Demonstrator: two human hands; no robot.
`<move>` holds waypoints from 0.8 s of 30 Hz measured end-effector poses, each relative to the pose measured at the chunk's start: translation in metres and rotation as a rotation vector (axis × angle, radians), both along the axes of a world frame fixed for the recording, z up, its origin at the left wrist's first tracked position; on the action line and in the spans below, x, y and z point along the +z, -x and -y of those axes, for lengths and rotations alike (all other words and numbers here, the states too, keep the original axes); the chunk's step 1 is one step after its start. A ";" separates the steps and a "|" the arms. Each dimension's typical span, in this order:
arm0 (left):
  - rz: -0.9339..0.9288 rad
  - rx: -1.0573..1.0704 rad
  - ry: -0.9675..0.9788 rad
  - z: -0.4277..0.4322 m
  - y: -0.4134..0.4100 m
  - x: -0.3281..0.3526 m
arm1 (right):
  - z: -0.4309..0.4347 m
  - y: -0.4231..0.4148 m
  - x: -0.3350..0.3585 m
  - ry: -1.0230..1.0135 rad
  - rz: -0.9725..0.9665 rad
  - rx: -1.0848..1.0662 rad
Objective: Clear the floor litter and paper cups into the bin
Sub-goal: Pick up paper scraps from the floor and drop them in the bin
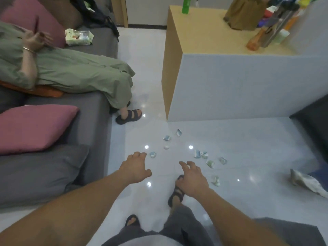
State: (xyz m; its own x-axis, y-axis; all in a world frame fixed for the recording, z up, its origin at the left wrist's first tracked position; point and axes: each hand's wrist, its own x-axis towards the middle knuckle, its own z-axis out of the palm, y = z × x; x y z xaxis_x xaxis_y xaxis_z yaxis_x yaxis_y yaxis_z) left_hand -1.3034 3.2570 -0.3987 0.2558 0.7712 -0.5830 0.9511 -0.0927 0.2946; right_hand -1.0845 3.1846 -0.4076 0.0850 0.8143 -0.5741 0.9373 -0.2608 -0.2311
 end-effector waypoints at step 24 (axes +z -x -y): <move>0.066 0.605 0.319 -0.155 -0.073 -0.530 | -0.286 -0.014 -0.566 0.314 -0.040 0.413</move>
State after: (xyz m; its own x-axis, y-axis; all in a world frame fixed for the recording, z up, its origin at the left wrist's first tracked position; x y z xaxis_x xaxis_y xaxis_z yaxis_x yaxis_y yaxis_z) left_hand -1.2303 3.4118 -0.9292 -0.1230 0.5830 -0.8031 0.7874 0.5499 0.2786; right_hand -1.0703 3.4703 -0.9735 -0.2340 0.5633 -0.7924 0.9688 0.0669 -0.2385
